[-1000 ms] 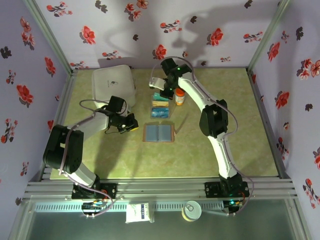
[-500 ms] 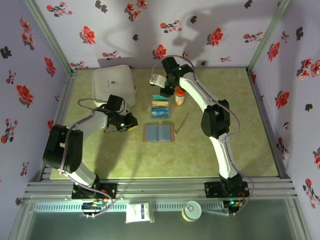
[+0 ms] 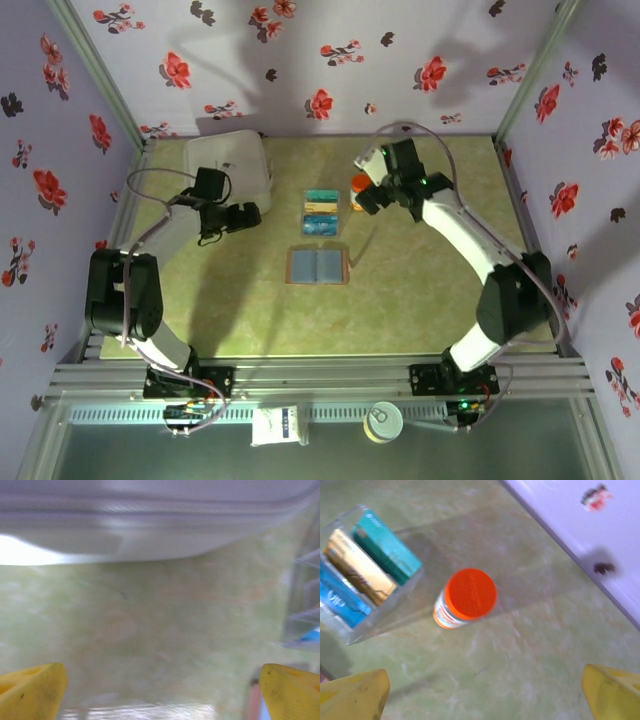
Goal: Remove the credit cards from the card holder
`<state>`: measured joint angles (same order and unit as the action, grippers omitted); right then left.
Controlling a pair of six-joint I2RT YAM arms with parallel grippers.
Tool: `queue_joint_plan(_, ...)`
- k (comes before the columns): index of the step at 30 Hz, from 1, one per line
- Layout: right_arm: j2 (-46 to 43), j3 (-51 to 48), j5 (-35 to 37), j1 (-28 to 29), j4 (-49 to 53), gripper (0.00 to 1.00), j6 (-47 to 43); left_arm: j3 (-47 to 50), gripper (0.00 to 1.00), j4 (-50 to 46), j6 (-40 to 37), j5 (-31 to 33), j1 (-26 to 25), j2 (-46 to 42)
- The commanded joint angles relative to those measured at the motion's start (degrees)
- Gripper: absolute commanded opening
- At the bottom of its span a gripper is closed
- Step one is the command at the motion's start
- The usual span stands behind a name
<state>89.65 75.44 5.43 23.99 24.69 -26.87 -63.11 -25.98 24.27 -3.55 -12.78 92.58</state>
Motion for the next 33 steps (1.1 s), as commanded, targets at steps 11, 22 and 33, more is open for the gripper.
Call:
queue_joint_plan(11,-8.03,-41.03,7.94,-16.2,-43.8,0.99,27.13,10.43,1.0,17.2,-13.81,32.88,1.56,-3.91)
queue_joint_plan(22,-1.42,-51.76,3.71,-22.58,-71.8,0.99,31.24,28.43,1.0,57.13,-29.41,25.81,3.77,-3.3)
queue_joint_plan(33,-0.4,-52.76,3.14,-22.93,-74.48,0.99,31.37,36.03,1.0,66.82,-24.31,4.99,13.43,-6.17)
